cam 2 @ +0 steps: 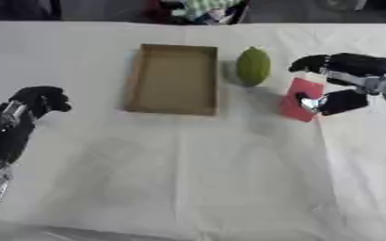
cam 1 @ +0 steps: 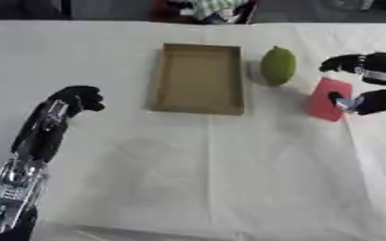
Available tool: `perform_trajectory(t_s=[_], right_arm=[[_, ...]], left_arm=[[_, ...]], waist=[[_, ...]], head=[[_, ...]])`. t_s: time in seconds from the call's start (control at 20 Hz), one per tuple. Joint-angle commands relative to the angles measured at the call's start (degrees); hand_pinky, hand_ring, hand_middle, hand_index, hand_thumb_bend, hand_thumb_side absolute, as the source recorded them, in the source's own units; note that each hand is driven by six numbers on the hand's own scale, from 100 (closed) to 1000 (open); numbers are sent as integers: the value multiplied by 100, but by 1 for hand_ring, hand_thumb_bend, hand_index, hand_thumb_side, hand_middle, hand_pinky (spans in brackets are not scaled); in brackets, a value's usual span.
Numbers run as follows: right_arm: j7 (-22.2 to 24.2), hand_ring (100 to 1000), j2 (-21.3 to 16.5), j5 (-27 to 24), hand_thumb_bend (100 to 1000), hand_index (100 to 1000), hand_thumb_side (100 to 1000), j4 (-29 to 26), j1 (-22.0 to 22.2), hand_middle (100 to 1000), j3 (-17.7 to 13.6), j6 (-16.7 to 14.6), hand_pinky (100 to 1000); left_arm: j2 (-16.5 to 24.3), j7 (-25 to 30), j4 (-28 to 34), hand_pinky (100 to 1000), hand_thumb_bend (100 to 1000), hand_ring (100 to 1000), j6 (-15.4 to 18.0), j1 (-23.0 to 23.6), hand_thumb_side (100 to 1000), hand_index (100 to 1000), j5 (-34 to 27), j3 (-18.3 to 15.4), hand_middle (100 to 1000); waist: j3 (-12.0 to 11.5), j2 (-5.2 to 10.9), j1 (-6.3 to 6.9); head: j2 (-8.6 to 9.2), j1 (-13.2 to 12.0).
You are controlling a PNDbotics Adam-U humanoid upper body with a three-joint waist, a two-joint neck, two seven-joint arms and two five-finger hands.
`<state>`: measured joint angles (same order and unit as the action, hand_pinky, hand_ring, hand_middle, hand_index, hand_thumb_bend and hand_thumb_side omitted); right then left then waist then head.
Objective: Pick up objects on the table and place them in the box.
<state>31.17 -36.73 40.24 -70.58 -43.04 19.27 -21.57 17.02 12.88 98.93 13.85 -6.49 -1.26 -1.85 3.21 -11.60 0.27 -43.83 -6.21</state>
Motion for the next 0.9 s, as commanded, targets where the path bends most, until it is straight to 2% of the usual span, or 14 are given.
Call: perform_trajectory(t_s=[0.05, 0.9], right_arm=[[17, 914, -86, 20, 100, 1000, 814, 5, -66, 976, -33, -9, 842], [7, 911, -28, 108, 100, 1000, 878, 310, -23, 974, -108, 43, 840]], left_arm=[[127, 19, 68, 708, 100, 624, 12, -49, 1000, 754, 2, -10, 611], [127, 30, 68, 709, 100, 623, 14, -64, 1000, 754, 2, -2, 611]], waist=[[0, 77, 4], [-2, 76, 23]], head=[[-29, 0], [-29, -4]])
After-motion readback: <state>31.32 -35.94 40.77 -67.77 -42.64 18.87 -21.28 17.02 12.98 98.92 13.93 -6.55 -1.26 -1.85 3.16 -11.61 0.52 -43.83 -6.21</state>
